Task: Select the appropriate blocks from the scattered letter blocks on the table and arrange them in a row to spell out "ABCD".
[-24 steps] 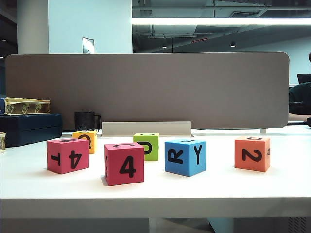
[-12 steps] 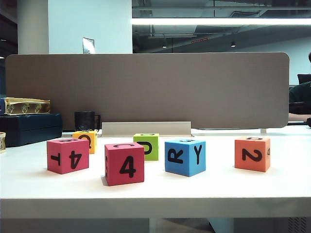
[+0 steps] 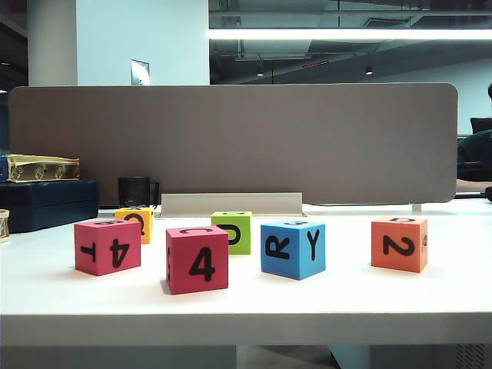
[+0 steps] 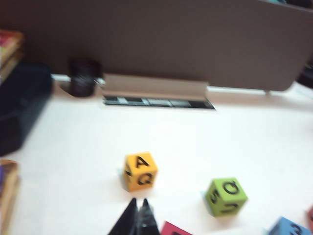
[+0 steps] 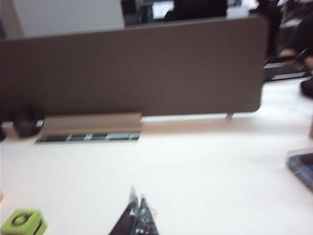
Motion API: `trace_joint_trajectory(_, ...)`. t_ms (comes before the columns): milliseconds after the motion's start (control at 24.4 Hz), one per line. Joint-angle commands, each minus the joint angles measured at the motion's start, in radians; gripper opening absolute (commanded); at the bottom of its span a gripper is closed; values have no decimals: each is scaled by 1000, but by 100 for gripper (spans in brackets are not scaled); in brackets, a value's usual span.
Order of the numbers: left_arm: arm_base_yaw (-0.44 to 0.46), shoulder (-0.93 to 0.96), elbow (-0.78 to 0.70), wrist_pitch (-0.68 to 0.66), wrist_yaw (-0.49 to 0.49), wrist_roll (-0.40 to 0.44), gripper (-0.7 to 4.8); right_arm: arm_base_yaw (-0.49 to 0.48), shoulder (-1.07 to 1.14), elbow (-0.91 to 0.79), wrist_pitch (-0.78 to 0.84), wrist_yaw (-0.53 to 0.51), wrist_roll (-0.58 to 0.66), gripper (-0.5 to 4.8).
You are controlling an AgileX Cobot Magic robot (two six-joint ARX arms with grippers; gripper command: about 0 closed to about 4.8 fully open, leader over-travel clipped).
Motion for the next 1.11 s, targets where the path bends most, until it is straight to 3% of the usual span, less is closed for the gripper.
trace_joint_trajectory(41, -2, 79, 35, 12, 39, 5, -6, 1, 95, 45, -5, -53, -5, -1)
trace_joint_trajectory(328, -2, 212, 106, 13, 39, 13, -6, 14, 276, 134, -8, -167, -28, -1)
trace_joint_trajectory(614, -2, 260, 132, 36, 38, 24, -6, 66, 388, 216, -27, -172, -66, -1)
trace_joint_trajectory(942, -3, 359, 140, 58, 111, 27, -6, 136, 500, 286, -53, -174, -106, -1)
trace_joint_trajectory(1106, -46, 425, 156, 89, 124, 60, -6, 168, 537, 297, -55, -174, -106, -1)
